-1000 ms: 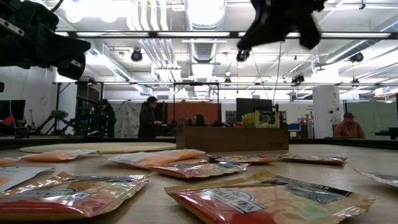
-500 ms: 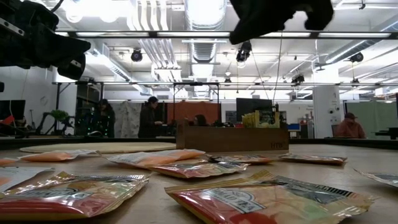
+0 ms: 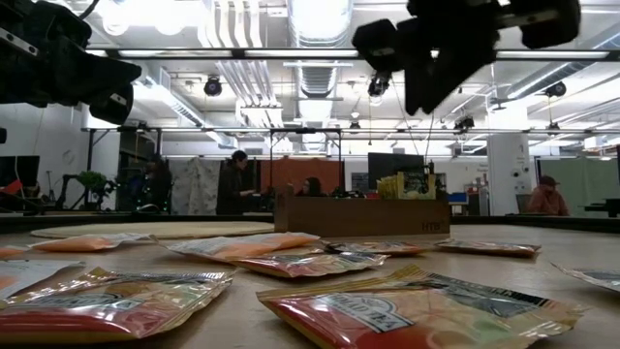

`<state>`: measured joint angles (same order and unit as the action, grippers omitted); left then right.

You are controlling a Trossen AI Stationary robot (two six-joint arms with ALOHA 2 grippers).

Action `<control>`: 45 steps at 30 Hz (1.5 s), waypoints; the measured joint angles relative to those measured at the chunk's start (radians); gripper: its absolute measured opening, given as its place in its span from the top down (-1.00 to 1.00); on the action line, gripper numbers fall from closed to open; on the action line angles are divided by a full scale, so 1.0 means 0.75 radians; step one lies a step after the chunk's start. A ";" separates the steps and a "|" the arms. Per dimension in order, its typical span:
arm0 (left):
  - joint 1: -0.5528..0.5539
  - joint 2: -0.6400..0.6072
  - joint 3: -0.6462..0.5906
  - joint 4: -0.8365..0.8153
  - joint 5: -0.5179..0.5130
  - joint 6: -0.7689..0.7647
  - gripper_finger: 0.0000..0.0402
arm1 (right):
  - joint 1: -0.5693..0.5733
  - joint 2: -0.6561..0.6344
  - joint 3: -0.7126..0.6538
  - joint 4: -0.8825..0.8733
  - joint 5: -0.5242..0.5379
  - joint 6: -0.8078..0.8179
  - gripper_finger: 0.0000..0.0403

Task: Pick & Place Tea
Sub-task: Put the orange tea bag into the middle section of the wooden organizer

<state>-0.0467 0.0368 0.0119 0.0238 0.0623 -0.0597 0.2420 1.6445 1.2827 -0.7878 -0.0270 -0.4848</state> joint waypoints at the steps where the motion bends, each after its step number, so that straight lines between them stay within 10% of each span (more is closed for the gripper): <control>1: 0.000 0.000 0.000 0.000 0.000 0.000 1.00 | 0.000 -0.013 -0.019 0.001 -0.001 -0.003 0.64; 16: 0.001 0.000 0.000 0.001 0.000 0.000 1.00 | 0.005 0.018 -0.168 0.032 0.003 -0.140 0.00; 45: -0.001 0.009 0.000 0.000 0.000 0.000 1.00 | -0.031 0.294 -0.169 0.171 0.066 -0.243 -0.04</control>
<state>-0.0471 0.0433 0.0116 0.0238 0.0620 -0.0597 0.2187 1.8652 1.1561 -0.6598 0.0227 -0.6669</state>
